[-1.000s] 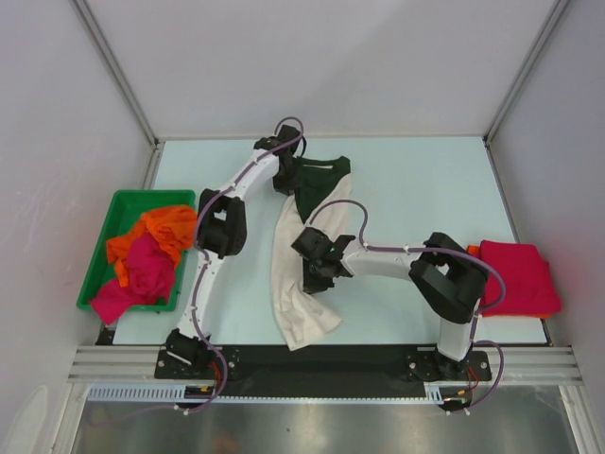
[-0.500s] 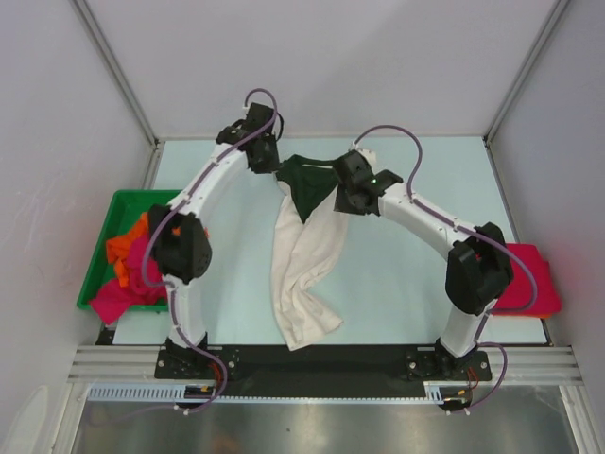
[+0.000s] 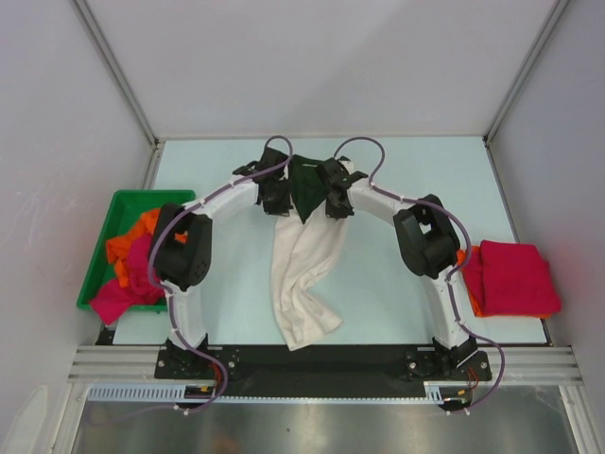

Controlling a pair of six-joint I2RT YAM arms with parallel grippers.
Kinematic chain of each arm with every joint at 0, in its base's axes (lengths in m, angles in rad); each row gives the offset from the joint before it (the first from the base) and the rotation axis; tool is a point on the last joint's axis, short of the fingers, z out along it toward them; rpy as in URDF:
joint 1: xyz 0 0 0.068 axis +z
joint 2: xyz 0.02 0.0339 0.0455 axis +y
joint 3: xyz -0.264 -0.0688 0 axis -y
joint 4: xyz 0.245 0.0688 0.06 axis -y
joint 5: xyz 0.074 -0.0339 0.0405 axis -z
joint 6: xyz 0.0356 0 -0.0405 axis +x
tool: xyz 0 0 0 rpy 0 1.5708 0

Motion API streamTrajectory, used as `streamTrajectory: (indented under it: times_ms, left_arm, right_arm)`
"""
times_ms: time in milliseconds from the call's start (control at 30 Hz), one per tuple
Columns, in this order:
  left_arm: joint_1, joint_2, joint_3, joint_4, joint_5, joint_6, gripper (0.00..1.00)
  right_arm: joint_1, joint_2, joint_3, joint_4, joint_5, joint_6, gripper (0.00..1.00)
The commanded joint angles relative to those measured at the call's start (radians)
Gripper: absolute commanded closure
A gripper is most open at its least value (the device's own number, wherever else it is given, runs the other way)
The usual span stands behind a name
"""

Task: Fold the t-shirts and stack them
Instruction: Rotate the tshirt 90 degrees

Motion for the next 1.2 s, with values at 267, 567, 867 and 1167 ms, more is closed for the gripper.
streamTrajectory:
  times_ms: [267, 567, 867, 1167]
  left_arm:
    - [-0.033, 0.183, 0.149, -0.008, 0.034, -0.003, 1.00]
    - [-0.021, 0.416, 0.454, -0.192, 0.042, -0.008, 1.00]
    - [0.030, 0.605, 0.825, -0.317, 0.085, -0.017, 0.99]
    - [0.050, 0.544, 0.771, -0.257, 0.096, -0.011, 1.00]
  right_arm:
    - [-0.067, 0.093, 0.091, -0.029, -0.058, 0.000, 1.00]
    - [-0.156, 0.244, 0.294, -0.160, -0.088, 0.008, 1.00]
    - [-0.263, 0.444, 0.628, -0.281, -0.147, -0.003, 1.00]
    - [-0.294, 0.432, 0.654, -0.221, -0.203, -0.021, 0.93]
